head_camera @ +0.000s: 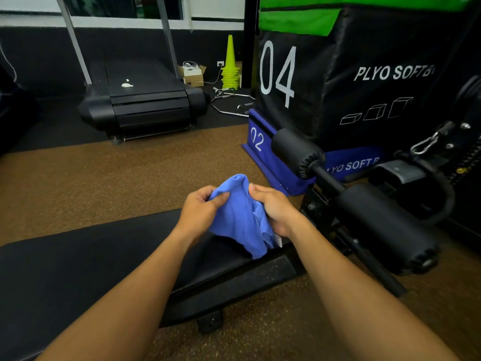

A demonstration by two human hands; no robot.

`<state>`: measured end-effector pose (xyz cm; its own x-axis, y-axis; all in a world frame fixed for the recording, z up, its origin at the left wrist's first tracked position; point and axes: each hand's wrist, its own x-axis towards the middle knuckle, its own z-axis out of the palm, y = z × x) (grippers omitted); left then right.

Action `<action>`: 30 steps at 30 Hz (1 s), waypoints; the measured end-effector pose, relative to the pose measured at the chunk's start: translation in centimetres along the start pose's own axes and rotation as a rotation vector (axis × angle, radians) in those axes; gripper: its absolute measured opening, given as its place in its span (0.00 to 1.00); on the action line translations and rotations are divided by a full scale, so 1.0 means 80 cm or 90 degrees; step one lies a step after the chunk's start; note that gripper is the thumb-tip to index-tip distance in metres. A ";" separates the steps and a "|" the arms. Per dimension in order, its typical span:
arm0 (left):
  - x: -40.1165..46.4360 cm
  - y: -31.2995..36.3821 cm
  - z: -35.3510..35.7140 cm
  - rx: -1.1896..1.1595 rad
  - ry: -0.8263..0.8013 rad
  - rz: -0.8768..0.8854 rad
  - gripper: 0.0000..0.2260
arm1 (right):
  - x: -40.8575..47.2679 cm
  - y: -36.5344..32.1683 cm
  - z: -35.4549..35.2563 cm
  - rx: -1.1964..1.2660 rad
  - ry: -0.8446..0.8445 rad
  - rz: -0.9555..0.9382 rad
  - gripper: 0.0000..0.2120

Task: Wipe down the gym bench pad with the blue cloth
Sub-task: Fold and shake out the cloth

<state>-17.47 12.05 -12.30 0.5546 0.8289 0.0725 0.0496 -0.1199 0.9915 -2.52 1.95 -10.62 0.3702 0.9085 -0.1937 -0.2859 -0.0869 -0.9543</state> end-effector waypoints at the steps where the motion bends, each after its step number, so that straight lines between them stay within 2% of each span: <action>1: 0.000 0.003 0.000 0.005 0.006 -0.002 0.12 | -0.001 0.001 -0.005 0.004 0.000 0.010 0.14; 4: -0.001 0.015 -0.001 0.014 0.009 -0.003 0.11 | -0.008 0.001 -0.020 -0.008 -0.055 0.040 0.17; 6: -0.003 0.021 -0.005 0.019 0.015 0.003 0.11 | -0.012 0.000 -0.025 -0.082 -0.066 0.069 0.18; 8: -0.001 0.024 -0.014 0.010 0.021 0.003 0.11 | -0.015 -0.002 -0.025 -0.145 -0.045 0.086 0.13; 11: 0.004 0.028 -0.026 -0.011 0.041 -0.009 0.12 | -0.020 -0.007 -0.023 -0.146 0.019 0.074 0.06; 15: 0.000 0.018 -0.038 -0.019 0.069 -0.026 0.13 | -0.026 -0.014 -0.011 -0.180 0.043 0.051 0.09; 20: -0.005 0.008 -0.051 0.136 0.076 -0.010 0.11 | -0.032 -0.025 0.006 -0.196 0.055 -0.007 0.18; 25: -0.010 0.011 -0.031 0.268 0.032 0.045 0.11 | -0.043 -0.043 0.018 -0.187 0.040 -0.039 0.15; 28: -0.013 0.020 -0.015 0.234 0.004 0.043 0.09 | -0.054 -0.056 0.017 -0.189 0.032 -0.056 0.07; 30: -0.014 0.023 -0.006 0.213 -0.010 0.029 0.05 | -0.059 -0.062 0.013 -0.184 0.039 -0.068 0.08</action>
<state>-18.41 11.16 -10.49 0.5746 0.8108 0.1111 0.2931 -0.3306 0.8971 -3.75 -1.52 -4.76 0.4393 0.8934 -0.0941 0.0171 -0.1130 -0.9934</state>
